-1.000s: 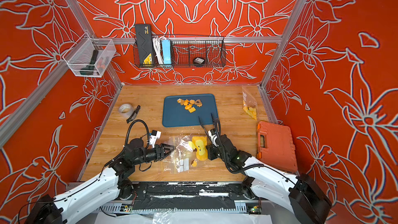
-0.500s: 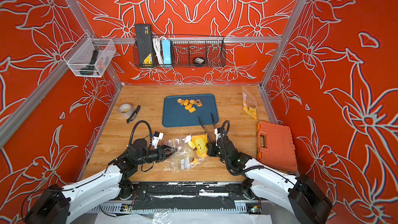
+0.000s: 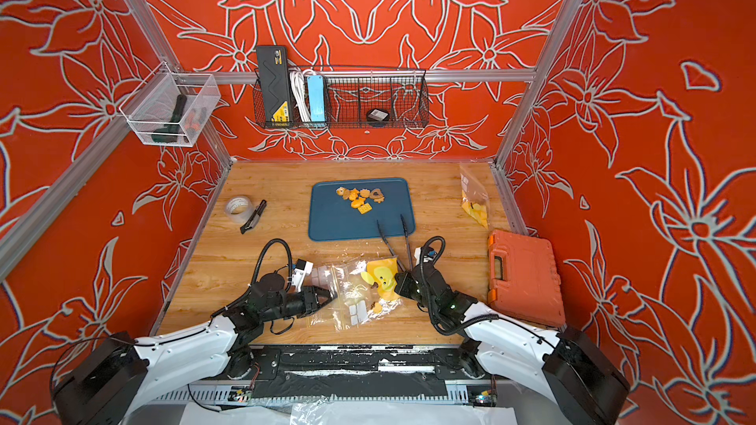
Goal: Put the cookies into a resealable bag to prevent moisture
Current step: Pick up the ziploc bag.
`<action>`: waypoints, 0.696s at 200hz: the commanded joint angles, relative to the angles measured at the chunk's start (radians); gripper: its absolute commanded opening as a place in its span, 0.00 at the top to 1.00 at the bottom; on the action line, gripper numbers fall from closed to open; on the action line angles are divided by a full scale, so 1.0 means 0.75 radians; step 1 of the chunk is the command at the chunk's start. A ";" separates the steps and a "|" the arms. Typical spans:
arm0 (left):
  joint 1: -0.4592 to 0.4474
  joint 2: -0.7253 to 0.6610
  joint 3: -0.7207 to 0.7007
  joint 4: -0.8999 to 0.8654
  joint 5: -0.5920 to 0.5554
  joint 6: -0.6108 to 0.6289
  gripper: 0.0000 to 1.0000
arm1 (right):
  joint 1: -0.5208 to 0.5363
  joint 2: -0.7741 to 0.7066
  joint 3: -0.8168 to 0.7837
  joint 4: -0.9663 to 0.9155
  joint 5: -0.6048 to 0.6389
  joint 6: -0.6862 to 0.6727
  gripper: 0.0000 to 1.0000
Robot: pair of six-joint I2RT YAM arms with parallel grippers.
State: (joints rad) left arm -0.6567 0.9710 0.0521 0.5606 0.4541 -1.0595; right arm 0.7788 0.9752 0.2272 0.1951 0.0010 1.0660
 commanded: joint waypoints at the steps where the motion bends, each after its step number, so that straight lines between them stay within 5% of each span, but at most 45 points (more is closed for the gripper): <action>1: -0.035 0.071 0.010 0.136 -0.051 0.000 0.68 | -0.001 0.008 -0.034 0.012 0.019 0.065 1.00; 139: -0.208 0.429 0.096 0.418 -0.176 -0.048 0.81 | 0.000 -0.033 -0.087 -0.142 0.052 0.265 1.00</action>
State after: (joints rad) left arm -0.8055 1.2831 0.0925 0.8097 0.3515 -1.0904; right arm 0.7788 0.9474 0.1688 0.1032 0.0505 1.2289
